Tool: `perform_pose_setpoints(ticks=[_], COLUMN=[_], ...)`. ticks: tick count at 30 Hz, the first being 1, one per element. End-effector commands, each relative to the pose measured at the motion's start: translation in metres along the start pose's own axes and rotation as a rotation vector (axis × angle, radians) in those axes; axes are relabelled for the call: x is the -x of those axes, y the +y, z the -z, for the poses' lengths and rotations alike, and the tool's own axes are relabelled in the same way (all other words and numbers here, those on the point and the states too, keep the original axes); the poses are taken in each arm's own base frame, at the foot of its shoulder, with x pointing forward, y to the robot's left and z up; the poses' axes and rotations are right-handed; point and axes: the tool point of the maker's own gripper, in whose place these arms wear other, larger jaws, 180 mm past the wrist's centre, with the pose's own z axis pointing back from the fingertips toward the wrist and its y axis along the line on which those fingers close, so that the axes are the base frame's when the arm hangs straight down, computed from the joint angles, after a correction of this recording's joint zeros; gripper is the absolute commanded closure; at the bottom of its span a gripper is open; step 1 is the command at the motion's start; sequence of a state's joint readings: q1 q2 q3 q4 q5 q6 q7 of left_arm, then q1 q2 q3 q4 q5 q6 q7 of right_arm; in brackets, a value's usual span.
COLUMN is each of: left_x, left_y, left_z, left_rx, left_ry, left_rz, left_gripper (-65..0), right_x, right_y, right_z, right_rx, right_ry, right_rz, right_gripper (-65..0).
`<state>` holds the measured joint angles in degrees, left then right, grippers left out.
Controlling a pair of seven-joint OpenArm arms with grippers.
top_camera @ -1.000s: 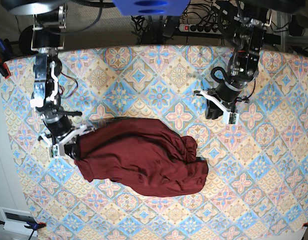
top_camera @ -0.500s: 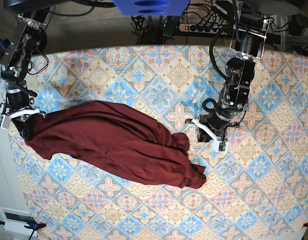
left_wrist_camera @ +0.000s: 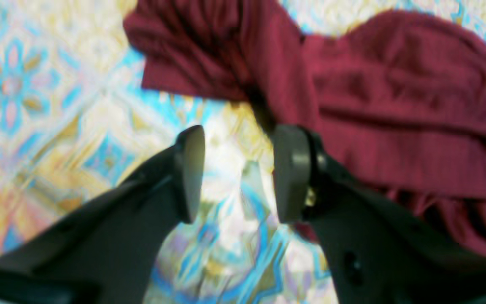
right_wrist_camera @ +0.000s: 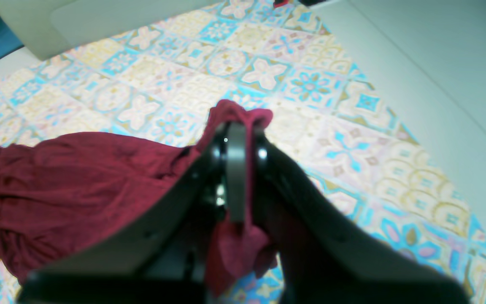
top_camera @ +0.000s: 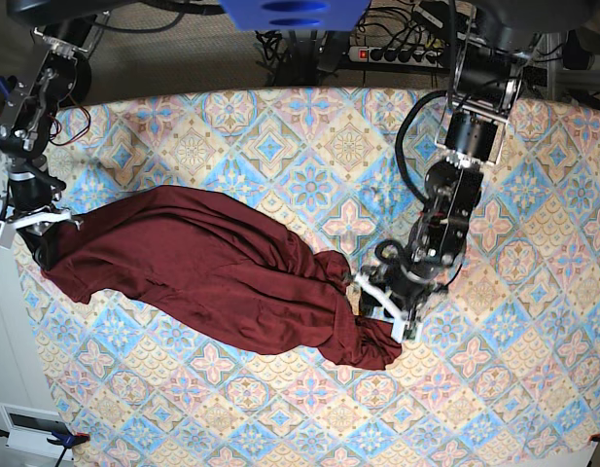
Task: Layout the t-shirt on the table in an organized manner, then fold the t-shirt properly
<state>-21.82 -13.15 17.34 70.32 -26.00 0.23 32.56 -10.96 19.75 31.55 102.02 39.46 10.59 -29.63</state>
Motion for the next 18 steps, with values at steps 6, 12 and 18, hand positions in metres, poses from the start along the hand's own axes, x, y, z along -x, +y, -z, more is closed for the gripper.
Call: perform_pose_setpoints(ticks=[6, 12, 18], left_x=[-0.013, -0.017, -0.069], left_y=[-0.025, -0.054, -0.067], left_z=[0.038, 0.061, 0.061], left_rx=[0.017, 0.039, 0.054], left_ry=[0.022, 0.017, -0.106], left_rz=[-0.03, -0.004, 0.002], left_gripper=[-28.1, -24.4, 0.0], right_x=[-0.019, -0.012, -0.005], right_y=[0.002, 0.014, 0.021], right_z=[-0.001, 0.001, 0.003], right_rx=[-0.015, -0.043, -0.063], right_ry=[-0.058, -0.038, -0.023], right_rz=[-0.016, -0.02, -0.019], right_gripper=[0.0, 0.0, 0.0])
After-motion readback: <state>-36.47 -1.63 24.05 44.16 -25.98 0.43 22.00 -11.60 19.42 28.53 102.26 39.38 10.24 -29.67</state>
